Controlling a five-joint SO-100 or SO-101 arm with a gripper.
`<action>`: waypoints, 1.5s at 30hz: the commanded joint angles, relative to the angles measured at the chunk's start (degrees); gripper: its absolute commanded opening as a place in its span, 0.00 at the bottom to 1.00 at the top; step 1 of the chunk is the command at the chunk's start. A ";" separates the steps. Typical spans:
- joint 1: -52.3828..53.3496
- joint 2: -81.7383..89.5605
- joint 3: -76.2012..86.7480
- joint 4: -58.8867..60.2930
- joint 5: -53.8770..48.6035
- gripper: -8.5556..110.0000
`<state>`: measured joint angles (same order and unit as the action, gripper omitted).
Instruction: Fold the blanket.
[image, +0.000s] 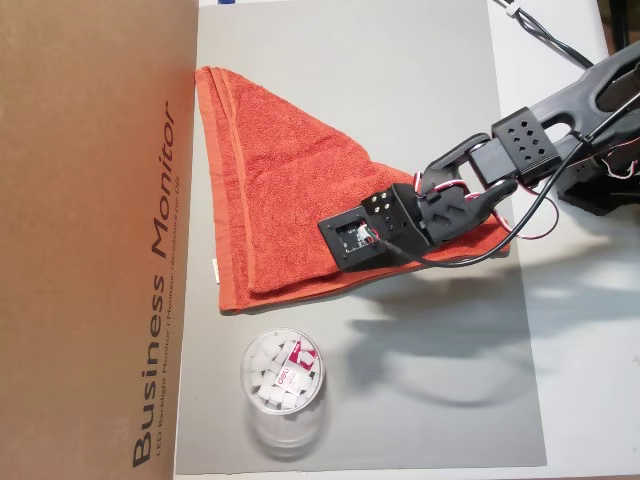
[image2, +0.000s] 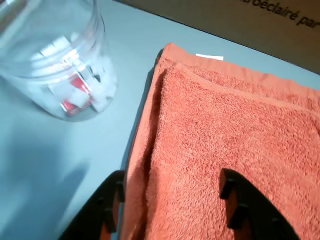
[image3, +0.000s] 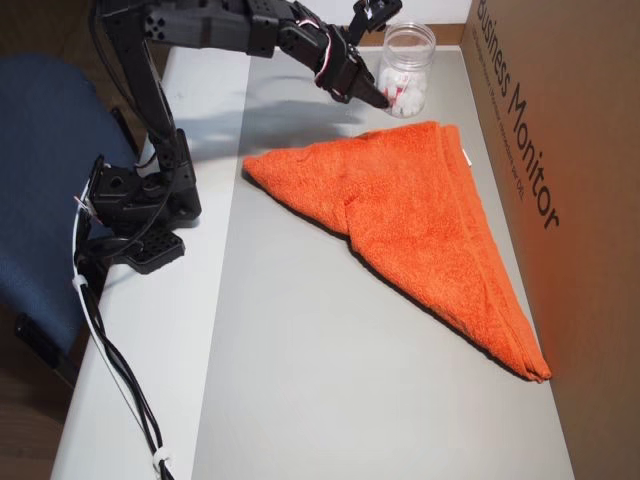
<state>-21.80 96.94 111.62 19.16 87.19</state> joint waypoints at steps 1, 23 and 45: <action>0.62 7.47 1.67 -0.18 3.08 0.23; 10.02 38.41 14.59 21.36 -14.59 0.23; 9.14 45.62 5.89 55.63 -57.83 0.23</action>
<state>-12.13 141.94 120.32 72.51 31.64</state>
